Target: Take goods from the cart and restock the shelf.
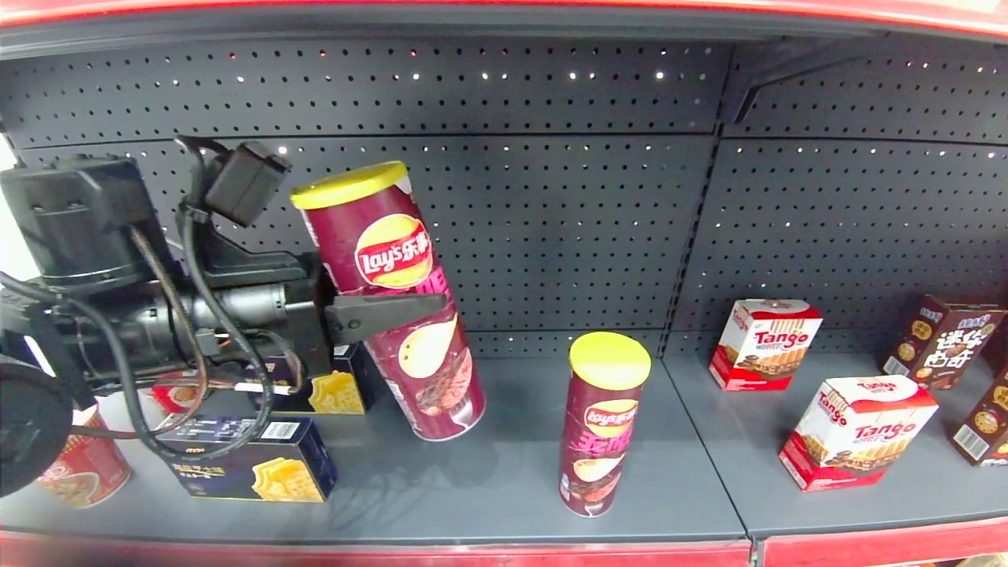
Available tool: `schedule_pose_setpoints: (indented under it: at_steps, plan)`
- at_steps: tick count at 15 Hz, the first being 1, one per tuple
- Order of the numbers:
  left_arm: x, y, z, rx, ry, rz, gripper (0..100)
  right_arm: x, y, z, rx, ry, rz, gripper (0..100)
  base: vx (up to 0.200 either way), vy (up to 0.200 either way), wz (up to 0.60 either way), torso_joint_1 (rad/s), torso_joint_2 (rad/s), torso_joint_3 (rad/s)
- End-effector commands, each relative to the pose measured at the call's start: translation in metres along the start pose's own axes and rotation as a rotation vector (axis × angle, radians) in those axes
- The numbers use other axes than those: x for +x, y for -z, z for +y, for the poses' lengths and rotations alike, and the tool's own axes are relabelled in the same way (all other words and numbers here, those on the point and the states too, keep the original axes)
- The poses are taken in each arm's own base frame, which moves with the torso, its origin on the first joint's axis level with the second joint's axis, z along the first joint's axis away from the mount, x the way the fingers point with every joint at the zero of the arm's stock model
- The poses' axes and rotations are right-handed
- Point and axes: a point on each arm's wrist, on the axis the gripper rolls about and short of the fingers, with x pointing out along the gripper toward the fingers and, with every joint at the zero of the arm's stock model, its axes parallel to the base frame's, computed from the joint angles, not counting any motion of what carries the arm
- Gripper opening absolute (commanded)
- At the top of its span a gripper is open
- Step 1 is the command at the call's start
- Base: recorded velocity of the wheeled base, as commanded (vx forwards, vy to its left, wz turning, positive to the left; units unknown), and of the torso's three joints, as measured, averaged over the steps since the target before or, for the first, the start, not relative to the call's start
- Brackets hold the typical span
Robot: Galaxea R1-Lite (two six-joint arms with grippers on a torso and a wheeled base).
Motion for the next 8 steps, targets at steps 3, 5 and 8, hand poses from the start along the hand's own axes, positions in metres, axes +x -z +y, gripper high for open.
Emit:
schedule_pose_setpoints:
  at_steps: [3, 5, 8]
  plan:
    - [0.036, 0.037, 0.044, 0.065, 0.082, 0.082, 0, 0.000, 0.000, 0.000, 0.000, 0.000, 0.003, 100, 0.000, 0.000, 0.00, 0.000, 0.00, 0.000]
    - [0.048, 0.038, 0.059, 0.084, 0.089, 0.080, 0, 0.000, 0.000, 0.000, 0.000, 0.000, 0.003, 100, 0.000, 0.000, 0.00, 0.000, 0.00, 0.000]
    - [0.067, 0.041, 0.079, 0.094, 0.152, 0.069, 0, 0.000, 0.000, 0.000, 0.000, 0.000, 0.003, 100, 0.000, 0.000, 0.00, 0.000, 0.00, 0.000]
